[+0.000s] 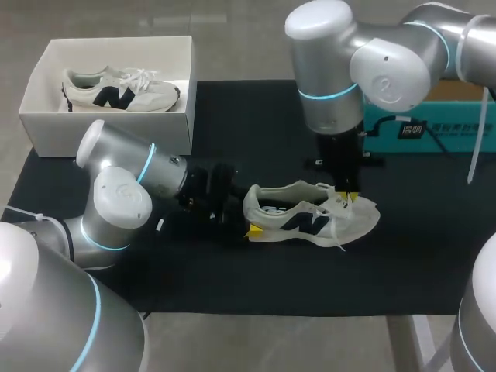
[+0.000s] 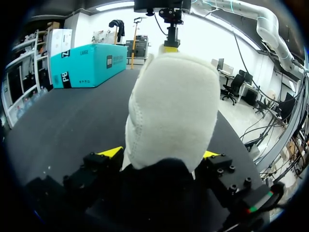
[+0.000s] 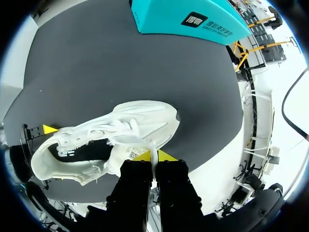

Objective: Take the shoe out of the shoebox, open the shoe tongue, remove and reinsert the insole, then place the shoe into the shoebox

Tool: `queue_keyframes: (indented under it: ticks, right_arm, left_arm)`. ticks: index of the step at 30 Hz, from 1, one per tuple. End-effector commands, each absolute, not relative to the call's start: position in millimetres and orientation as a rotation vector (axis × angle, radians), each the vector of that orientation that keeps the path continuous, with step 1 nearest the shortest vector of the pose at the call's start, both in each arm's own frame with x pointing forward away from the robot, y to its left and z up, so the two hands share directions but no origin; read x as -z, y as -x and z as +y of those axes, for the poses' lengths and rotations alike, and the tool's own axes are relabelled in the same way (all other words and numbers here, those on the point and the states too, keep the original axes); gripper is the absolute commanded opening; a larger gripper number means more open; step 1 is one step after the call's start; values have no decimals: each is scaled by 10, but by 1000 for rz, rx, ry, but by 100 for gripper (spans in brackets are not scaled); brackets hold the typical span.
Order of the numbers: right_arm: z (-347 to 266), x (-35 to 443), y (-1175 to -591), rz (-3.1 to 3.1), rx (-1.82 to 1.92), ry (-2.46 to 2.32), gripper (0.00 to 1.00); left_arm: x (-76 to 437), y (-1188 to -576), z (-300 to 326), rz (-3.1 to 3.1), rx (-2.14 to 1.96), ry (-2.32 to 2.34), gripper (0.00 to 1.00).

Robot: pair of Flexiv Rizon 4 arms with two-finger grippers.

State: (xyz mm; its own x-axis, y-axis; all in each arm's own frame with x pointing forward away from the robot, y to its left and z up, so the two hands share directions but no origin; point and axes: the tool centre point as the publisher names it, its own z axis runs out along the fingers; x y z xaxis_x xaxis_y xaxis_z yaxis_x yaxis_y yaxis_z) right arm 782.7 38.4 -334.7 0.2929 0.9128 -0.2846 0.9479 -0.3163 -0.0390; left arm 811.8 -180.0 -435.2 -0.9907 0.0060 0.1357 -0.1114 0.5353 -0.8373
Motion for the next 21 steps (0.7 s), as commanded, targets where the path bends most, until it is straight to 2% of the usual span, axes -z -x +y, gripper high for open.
queue_keyframes:
  ticks: [1, 14, 15, 16, 17, 18, 21]
  right_arm:
    - [242, 3407, -7799, 1731, 396, -2436, 0]
    - [68, 3574, -7726, 1699, 437, -2491, 0]
    - [75, 3569, -7722, 1700, 435, -2492, 9]
    - [80, 3566, -7719, 1702, 435, -2492, 24]
    - [81, 3565, -7719, 1703, 436, -2492, 47]
    - [86, 3554, -7717, 1703, 435, -2492, 98]
    - [78, 3500, -7718, 1696, 416, -2498, 100]
  left_arm:
    - [4416, -8147, -1827, -2645, -1451, -92, 0]
    - [4416, -8147, -1827, -2645, -1451, -92, 0]
    - [4416, -8147, -1827, -2645, -1451, -92, 0]
    - [4416, -8147, -1827, -2645, -1451, -92, 0]
    - [4416, -8147, -1827, -2645, -1451, -92, 0]
    - [4416, -8147, -1827, -2645, -1451, -92, 0]
    - [4416, -8147, -1827, -2645, -1451, -92, 0]
